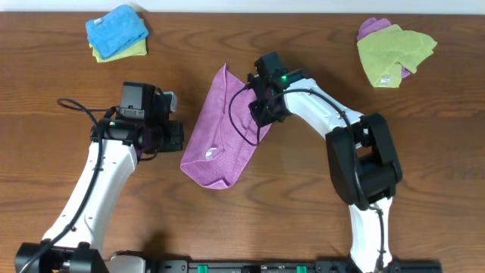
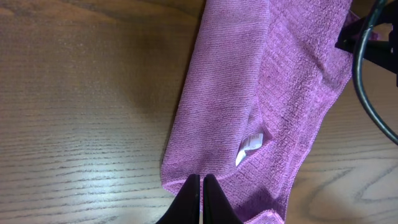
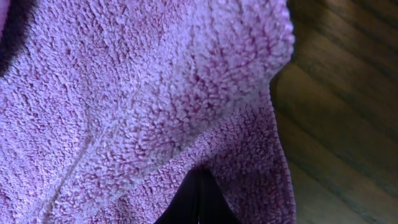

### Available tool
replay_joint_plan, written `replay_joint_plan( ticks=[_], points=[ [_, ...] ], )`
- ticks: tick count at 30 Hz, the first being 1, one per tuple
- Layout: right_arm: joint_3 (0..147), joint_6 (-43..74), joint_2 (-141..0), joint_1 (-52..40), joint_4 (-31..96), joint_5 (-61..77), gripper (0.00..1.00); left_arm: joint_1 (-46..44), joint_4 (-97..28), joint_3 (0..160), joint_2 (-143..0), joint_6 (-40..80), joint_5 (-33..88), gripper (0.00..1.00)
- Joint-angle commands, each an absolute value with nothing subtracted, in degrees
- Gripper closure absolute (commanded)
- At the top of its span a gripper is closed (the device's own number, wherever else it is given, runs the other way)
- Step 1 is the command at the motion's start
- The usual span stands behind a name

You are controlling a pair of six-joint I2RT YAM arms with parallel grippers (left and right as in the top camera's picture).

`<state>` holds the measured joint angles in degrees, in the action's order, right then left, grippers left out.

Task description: Fold the cloth

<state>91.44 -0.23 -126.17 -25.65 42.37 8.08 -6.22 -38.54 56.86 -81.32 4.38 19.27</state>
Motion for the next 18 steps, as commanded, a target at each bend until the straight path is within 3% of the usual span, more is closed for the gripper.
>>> replay_joint_plan(
  ticks=[1, 8, 18],
  points=[
    [90.9, 0.8, -129.9, -26.0, 43.6, 3.3, 0.98, -6.4, -38.6, 56.4, -81.3, 3.4, 19.1, 0.94],
    [91.1, 2.3, -130.8, -23.8, 44.2, -9.7, 0.99, -6.4, -38.6, 56.4, -81.3, 3.4, 19.1, 0.94],
    [93.3, 3.2, -130.8, -16.3, 40.9, -11.7, 0.99, -6.4, -37.7, 56.4, -81.3, 3.4, 19.1, 0.94]
  ],
)
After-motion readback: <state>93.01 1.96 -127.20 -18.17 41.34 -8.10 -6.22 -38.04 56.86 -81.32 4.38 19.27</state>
